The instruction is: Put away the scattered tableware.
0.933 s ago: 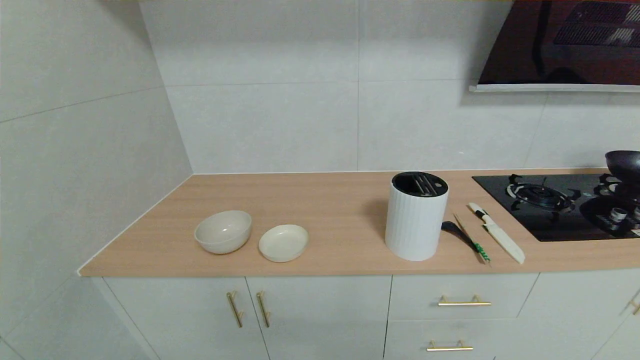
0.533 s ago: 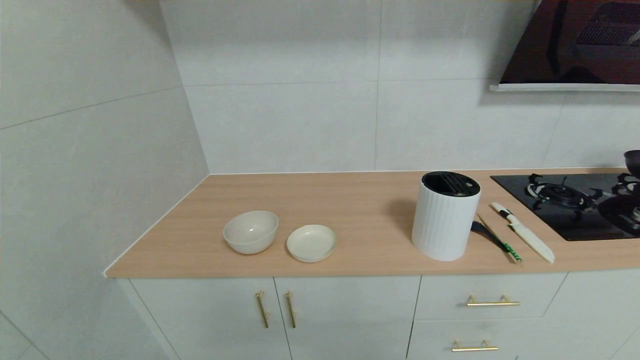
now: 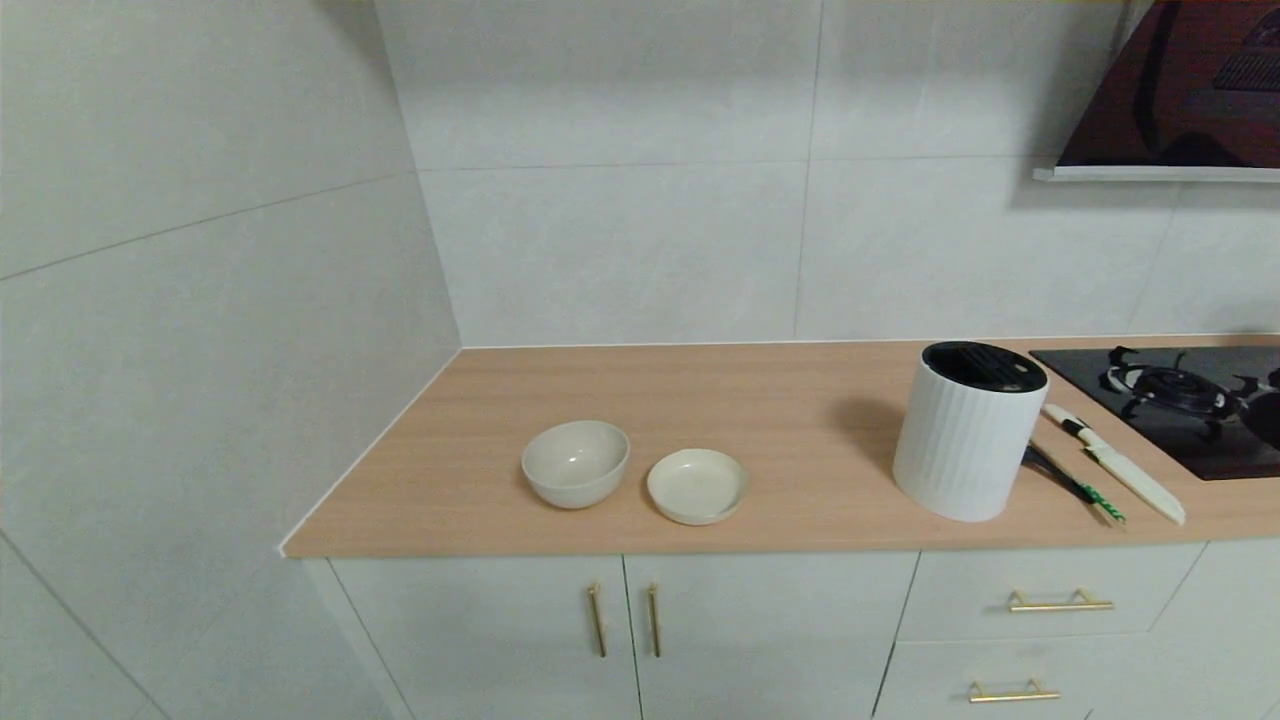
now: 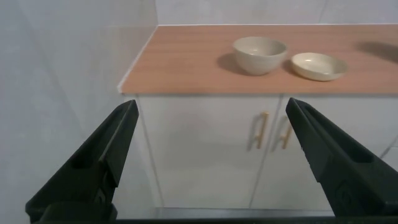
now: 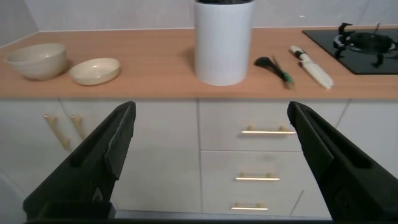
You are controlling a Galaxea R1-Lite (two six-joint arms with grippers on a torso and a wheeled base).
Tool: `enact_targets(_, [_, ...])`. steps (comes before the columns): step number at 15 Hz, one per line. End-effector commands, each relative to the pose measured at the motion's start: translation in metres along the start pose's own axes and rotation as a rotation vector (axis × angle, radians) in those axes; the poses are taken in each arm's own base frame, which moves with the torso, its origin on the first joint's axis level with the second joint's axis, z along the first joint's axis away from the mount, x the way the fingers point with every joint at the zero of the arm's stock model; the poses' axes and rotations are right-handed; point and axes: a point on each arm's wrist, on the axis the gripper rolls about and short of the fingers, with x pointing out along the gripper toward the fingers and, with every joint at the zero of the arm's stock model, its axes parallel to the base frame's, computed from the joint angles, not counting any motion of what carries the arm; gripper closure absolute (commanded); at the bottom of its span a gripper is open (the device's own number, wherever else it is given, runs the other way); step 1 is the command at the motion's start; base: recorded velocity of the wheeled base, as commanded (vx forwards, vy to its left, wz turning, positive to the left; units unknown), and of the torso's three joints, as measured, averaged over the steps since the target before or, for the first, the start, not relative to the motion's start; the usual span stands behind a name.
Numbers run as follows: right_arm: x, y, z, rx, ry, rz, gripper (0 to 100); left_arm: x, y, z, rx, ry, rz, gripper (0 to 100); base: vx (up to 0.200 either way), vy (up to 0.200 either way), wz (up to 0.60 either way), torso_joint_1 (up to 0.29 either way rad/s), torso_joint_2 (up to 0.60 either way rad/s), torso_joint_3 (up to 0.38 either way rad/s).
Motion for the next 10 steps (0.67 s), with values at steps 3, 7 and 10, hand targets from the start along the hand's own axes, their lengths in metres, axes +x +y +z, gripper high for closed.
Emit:
enact_targets(3, [0.0, 0.0, 0.0, 0.0, 0.0, 0.001, 0, 0.0, 0.0, 0.0, 0.0, 0.0, -0.001, 0, 0.0, 0.2, 0.0, -0.002, 0.0, 0.004])
enact_targets(7, [0.0, 0.0, 0.0, 0.0, 0.0, 0.001, 0, 0.0, 0.0, 0.0, 0.0, 0.0, -0.001, 0, 0.0, 0.15, 0.0, 0.004, 0.0, 0.002])
enact_targets(10, [0.0, 0.0, 0.0, 0.0, 0.0, 0.001, 0, 0.0, 0.0, 0.0, 0.001, 0.0, 0.001, 0, 0.0, 0.0, 0.0, 0.0, 0.0, 0.0])
